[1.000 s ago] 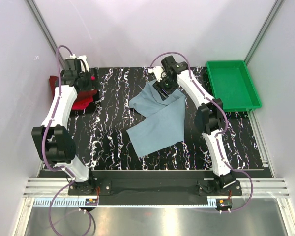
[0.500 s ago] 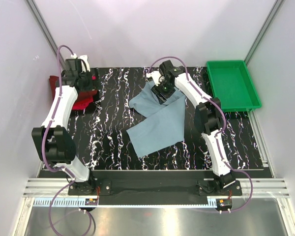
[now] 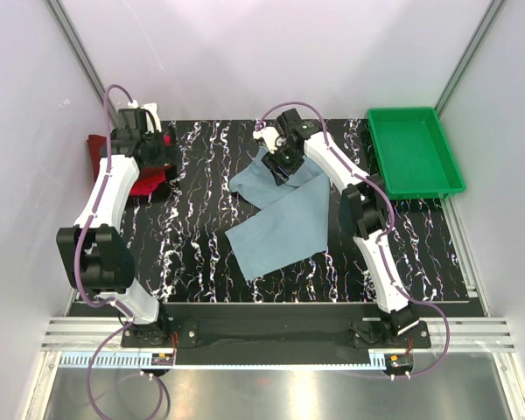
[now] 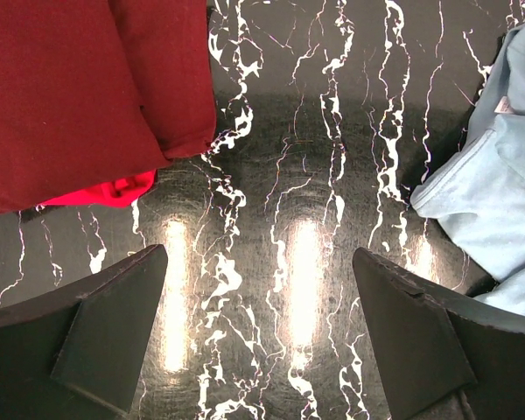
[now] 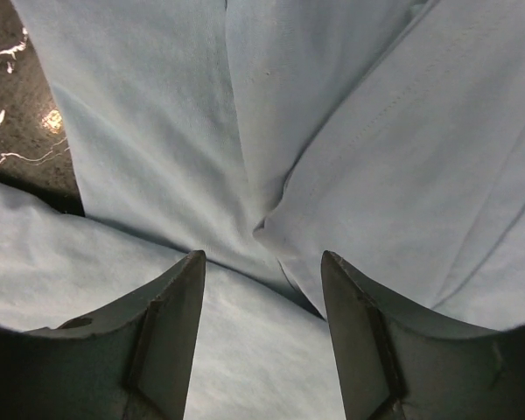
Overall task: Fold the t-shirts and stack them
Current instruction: Flatten the tshirt out
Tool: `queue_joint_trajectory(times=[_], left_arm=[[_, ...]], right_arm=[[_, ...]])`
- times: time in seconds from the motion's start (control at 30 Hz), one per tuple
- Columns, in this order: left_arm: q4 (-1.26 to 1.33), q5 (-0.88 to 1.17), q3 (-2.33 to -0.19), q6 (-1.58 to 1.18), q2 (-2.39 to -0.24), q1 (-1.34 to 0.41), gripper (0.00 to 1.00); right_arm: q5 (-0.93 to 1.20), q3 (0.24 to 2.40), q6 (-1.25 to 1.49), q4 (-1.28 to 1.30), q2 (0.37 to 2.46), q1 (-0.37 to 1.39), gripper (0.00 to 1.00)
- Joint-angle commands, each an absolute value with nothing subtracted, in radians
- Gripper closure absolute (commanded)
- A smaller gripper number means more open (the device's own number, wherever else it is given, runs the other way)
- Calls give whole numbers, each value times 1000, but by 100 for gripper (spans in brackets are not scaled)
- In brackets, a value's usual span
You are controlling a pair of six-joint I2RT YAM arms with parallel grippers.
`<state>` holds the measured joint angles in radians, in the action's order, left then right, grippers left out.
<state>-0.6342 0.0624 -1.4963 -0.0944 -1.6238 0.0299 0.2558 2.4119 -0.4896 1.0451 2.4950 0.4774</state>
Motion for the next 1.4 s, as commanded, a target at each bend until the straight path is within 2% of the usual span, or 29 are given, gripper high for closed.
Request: queue_joint_trajectory(times=[0.0, 0.2, 0.27, 0.37, 0.4, 0.57, 0.73, 0.77, 1.03, 1.37], left_arm=[[-598, 44, -1500, -80, -1592, 28, 6], [-597, 45, -1505, -81, -1608, 28, 6], [-595, 46, -1506, -83, -1612, 28, 6], [-594, 49, -1509, -84, -1618, 26, 5], [-594, 49, -1511, -84, -1621, 26, 5], [-592, 46, -1516, -84, -1631, 21, 5], [-591, 48, -1523, -86, -1640, 18, 5], [-592, 46, -1525, -86, -1641, 17, 5], [-601, 98, -1491, -106, -1649, 6, 5], [-603, 152, -1451, -117, -1666, -132, 6]], right_arm=[[276, 2450, -486, 1031, 2516, 492, 37], [267, 2442, -477, 996, 2525, 494, 42], [265, 2444, -476, 988, 2528, 492, 51], [255, 2450, -471, 979, 2531, 492, 57], [252, 2448, -474, 973, 2533, 494, 64], [245, 2447, -472, 965, 2542, 492, 73], [224, 2457, -469, 959, 2540, 491, 97], [207, 2467, -468, 957, 2537, 489, 99], [163, 2605, -423, 936, 2421, 440, 100], [80, 2720, -428, 821, 2201, 425, 100]])
